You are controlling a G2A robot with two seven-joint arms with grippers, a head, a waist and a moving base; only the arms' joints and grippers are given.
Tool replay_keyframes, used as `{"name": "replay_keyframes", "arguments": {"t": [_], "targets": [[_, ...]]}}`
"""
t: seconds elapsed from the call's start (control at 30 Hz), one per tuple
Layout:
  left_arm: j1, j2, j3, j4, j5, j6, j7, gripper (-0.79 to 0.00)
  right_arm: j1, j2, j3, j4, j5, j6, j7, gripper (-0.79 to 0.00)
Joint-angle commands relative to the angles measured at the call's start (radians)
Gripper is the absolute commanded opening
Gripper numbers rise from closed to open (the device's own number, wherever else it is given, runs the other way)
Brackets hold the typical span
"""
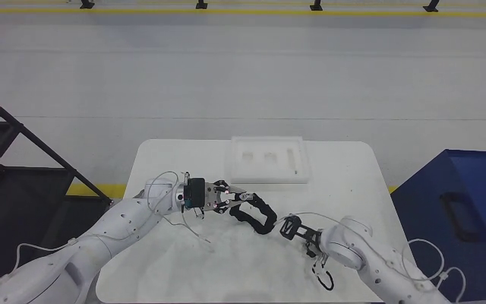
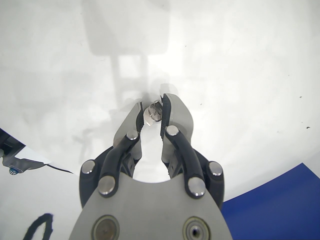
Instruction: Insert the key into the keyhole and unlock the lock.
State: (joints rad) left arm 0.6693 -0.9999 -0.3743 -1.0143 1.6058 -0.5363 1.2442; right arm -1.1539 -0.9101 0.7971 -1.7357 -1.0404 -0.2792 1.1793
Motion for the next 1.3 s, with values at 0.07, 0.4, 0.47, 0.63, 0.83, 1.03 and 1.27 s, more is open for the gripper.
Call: {"name": "replay_keyframes", "arguments": {"t": [0.07,0.4,0.47,0.63,0.83,1.03,1.27], "targets": [[0.0,0.0,0.0,0.0,0.0,0.0,0.0,-0.785,0.003,-0.002,0.008,-0.001,0.011,0.002,0.003,-0.785],[0.0,0.0,0.0,0.0,0.0,0.0,0.0,-0.785,-0.004,-0.003,0.038,-0.037,0.018,0.013,0.004,-0.785],[0.0,0.0,0.0,0.0,0.0,0.0,0.0,-0.785,-0.01,-0.002,0.05,-0.054,0.026,0.015,-0.011,-0.785],[0.0,0.0,0.0,0.0,0.0,0.0,0.0,-0.785,-0.018,0.003,0.106,-0.114,0.071,0.033,-0.036,-0.785],[0.0,0.0,0.0,0.0,0.0,0.0,0.0,-0.785,0.029,-0.002,0.15,-0.124,0.134,0.042,-0.044,-0.785],[0.0,0.0,0.0,0.0,0.0,0.0,0.0,-0.785,0.129,-0.023,0.121,-0.1,0.103,0.052,-0.034,-0.785],[0.0,0.0,0.0,0.0,0.0,0.0,0.0,-0.785,0.235,-0.057,0.066,-0.013,0.043,0.105,-0.064,-0.785]]}}
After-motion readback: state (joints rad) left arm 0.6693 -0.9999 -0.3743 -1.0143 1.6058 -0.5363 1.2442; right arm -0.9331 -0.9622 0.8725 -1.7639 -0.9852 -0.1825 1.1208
